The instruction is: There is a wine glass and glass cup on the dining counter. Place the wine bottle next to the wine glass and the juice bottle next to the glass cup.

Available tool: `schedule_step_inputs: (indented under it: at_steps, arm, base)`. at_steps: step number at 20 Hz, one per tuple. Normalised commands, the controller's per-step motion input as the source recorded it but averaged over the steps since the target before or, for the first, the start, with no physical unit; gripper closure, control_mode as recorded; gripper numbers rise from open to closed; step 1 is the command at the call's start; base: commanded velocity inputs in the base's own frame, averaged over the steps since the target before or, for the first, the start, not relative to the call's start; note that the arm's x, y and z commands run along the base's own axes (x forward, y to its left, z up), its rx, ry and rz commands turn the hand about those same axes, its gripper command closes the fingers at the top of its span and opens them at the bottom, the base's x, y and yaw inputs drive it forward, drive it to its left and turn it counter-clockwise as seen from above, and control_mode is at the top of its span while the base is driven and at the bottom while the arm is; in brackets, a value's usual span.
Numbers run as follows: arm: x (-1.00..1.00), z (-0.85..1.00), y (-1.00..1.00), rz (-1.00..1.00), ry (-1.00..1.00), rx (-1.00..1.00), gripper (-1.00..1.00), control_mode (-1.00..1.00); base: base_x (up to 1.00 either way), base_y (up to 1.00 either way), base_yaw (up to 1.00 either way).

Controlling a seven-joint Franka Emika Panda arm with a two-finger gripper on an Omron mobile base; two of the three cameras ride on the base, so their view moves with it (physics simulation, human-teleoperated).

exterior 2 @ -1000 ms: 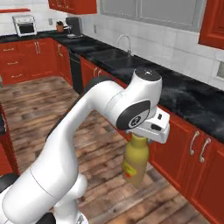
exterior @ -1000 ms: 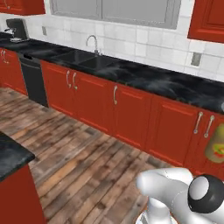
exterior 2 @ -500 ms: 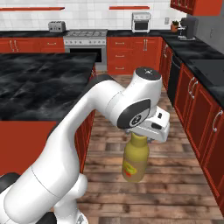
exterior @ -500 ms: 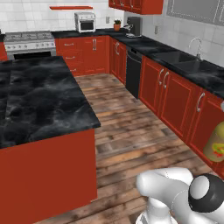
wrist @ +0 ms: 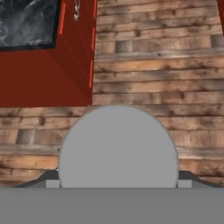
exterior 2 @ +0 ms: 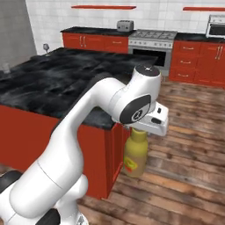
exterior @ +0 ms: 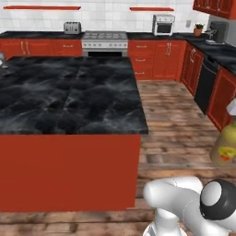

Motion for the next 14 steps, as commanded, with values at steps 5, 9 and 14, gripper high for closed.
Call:
schedule_step_inputs:
  at_steps: [5, 9, 14]
  arm:
    - [0.00, 0.00, 0.00, 0.00, 0.00, 0.00, 1.00, 1.00]
    - [0.00, 0.00, 0.00, 0.00, 0.00, 0.00, 1.00, 1.00]
    - [0.00, 0.00, 0.00, 0.00, 0.00, 0.00, 1.00, 1.00]
  base:
    - [0.46, 0.20, 0.20]
    - [0.50, 0.46, 0.00]
    - [0.51, 0.50, 0.00]
